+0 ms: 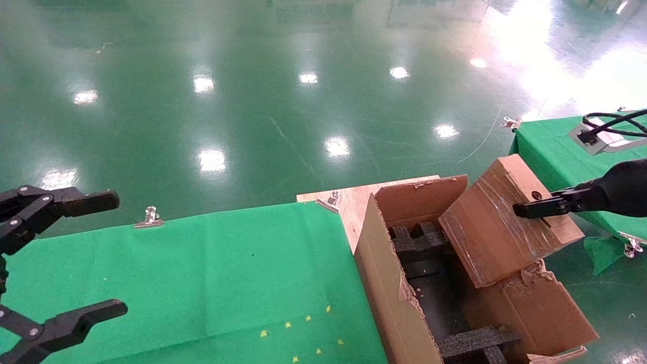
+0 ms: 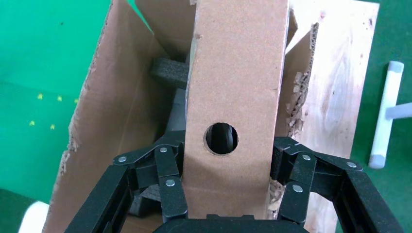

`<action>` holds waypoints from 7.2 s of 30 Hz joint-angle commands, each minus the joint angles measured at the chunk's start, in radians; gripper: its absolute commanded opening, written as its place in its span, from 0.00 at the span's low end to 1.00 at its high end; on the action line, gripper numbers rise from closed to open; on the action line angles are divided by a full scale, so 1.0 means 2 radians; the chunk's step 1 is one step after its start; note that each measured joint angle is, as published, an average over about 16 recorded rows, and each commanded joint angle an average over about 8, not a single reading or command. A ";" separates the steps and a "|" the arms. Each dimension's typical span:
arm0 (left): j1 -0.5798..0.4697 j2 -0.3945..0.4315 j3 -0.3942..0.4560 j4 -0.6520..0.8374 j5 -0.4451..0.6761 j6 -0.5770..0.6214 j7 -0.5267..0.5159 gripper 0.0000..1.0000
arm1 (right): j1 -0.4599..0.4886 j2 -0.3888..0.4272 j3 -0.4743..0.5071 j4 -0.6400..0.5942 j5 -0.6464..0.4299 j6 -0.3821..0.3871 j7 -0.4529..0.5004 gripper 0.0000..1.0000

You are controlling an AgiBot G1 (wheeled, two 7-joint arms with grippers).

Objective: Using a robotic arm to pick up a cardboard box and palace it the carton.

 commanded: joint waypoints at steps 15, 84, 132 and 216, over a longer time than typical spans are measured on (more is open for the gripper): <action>0.000 0.000 0.000 0.000 0.000 0.000 0.000 1.00 | -0.035 0.029 -0.019 0.077 -0.026 0.084 0.058 0.00; 0.000 0.000 0.000 0.000 0.000 0.000 0.000 1.00 | -0.251 -0.068 -0.073 0.115 -0.013 0.322 0.184 0.00; 0.000 0.000 0.000 0.000 0.000 0.000 0.000 1.00 | -0.304 -0.148 -0.050 -0.020 0.026 0.303 0.105 1.00; 0.000 0.000 0.001 0.000 -0.001 0.000 0.000 1.00 | -0.330 -0.028 0.426 0.385 0.137 0.049 -0.118 1.00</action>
